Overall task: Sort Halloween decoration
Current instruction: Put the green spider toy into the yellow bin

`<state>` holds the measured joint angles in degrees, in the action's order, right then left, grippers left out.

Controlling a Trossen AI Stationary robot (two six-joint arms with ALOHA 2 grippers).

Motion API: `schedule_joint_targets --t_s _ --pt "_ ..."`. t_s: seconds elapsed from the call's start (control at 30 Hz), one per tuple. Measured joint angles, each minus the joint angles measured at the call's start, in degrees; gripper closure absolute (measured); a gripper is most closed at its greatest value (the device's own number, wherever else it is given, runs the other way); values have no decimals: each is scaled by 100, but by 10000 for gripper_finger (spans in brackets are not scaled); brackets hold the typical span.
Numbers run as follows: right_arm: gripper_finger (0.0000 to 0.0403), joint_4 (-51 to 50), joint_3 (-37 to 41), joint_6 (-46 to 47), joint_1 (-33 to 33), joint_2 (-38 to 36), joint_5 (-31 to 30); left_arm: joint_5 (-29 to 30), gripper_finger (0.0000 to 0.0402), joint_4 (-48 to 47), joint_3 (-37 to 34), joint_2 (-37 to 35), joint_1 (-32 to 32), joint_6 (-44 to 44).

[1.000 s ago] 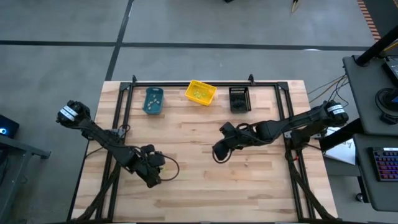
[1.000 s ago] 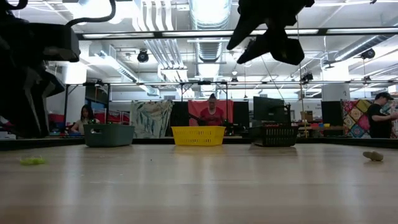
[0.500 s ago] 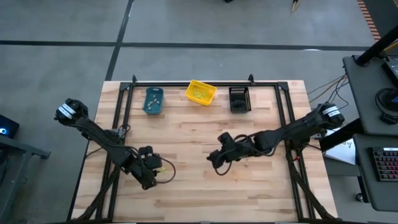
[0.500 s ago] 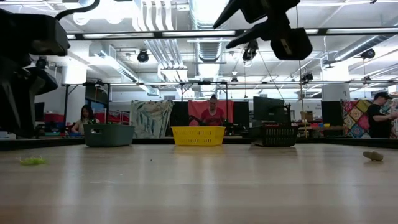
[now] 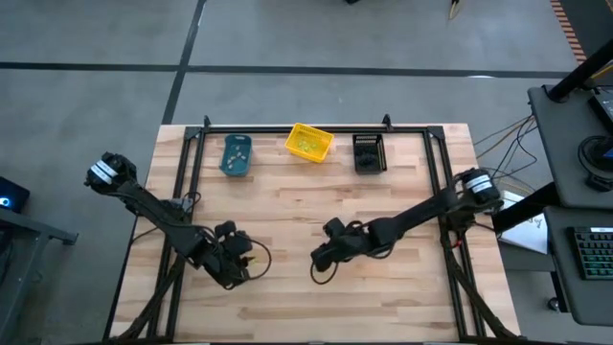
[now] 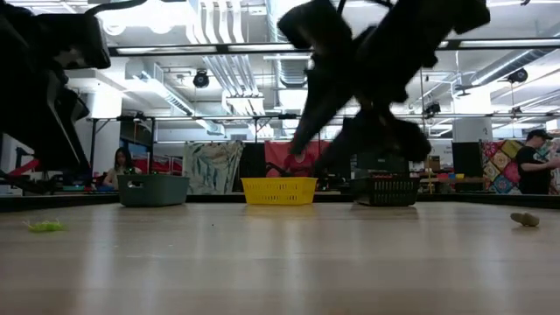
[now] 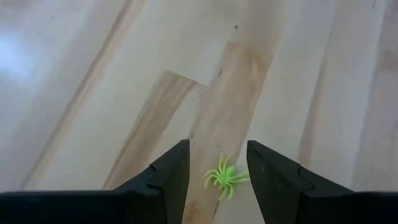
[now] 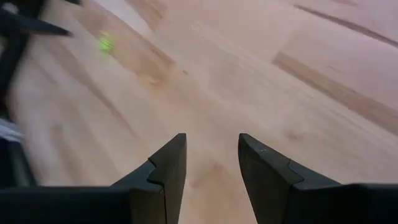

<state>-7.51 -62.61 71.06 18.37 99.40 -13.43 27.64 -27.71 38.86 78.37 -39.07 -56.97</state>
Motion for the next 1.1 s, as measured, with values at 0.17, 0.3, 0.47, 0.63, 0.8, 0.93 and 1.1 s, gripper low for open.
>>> schedule_joint_targets --t_s 0.17,0.3,0.47,0.63,0.8,0.93,1.1 --pt "266 86 4 57 -40 337 111 -192 258 -18 8 2 -53 -75" --pt "266 276 0 94 -81 343 146 -215 258 -6 9 4 -50 -249" --pt "266 286 2 152 -101 245 175 -217 258 58 10 13 -50 -253" --pt "266 378 2 449 -181 -210 1022 -838 258 49 10 0 -55 -218" --pt "266 182 1 843 -108 -529 1394 -1204 259 -2 10 7 -90 96" --pt "266 279 2 968 -21 -586 1345 -1144 263 -43 -8 11 -90 865" --pt "266 191 4 1029 93 -545 1304 -672 265 29 -118 13 -96 1468"
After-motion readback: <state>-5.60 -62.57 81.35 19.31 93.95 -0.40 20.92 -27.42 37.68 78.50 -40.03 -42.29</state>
